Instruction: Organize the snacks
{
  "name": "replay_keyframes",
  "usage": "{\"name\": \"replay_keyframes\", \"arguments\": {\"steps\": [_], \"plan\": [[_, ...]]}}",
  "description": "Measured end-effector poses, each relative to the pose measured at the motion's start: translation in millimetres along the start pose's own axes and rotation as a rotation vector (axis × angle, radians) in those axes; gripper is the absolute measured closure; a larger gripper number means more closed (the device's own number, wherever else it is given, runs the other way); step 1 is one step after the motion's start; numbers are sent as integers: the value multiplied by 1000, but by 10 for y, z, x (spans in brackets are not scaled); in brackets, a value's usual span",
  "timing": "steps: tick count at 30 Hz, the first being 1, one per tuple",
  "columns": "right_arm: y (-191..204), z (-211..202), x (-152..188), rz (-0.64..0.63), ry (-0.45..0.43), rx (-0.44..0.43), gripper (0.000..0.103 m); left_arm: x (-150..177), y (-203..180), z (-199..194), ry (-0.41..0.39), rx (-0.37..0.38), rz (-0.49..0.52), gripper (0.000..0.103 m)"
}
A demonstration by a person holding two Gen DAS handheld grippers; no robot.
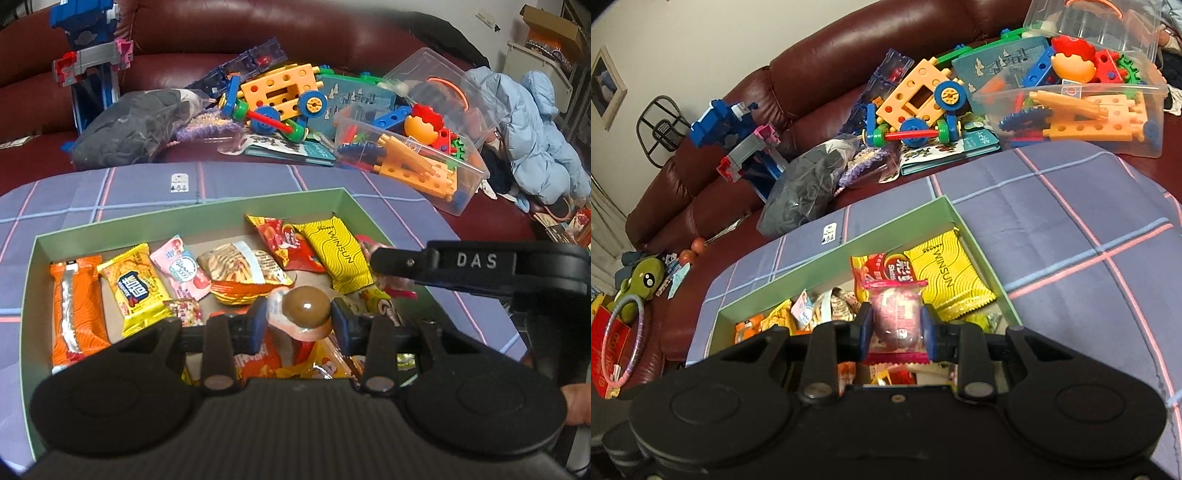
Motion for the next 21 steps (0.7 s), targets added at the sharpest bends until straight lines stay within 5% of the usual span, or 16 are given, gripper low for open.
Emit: {"name": "replay_keyframes", "arguments": {"steps": [9,10,11,13,15,18,21], "plan": [[-11,181,-40,24,18,-9,75,-16,60,177,33,-11,-19,66],[-8,192,-43,26,19,-15,73,-11,69,191,38,-16,-23,60],[-4,206,-51,31,19,-17,71,-2,88,205,43,-19,-31,42],[-28,204,-54,50,10,-14,45,14,132,215,47,-34,-51,17],[-66,170,-38,76,-5,-3,15,34,171,201,38,-52,-65,8],[-103,100,-13,93,-23,10,1,70,208,186,49,-60,-79,0],[-123,18,17,102,-37,29,0,109,213,144,60,-60,-71,0]]}}
Point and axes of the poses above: each gripper's, at about its wrist camera, not at the fingertips, and z roughly the way its jaws point, y to its left, x to its underside, the point moved 4 cm from there along z, roughly the way its jaws point
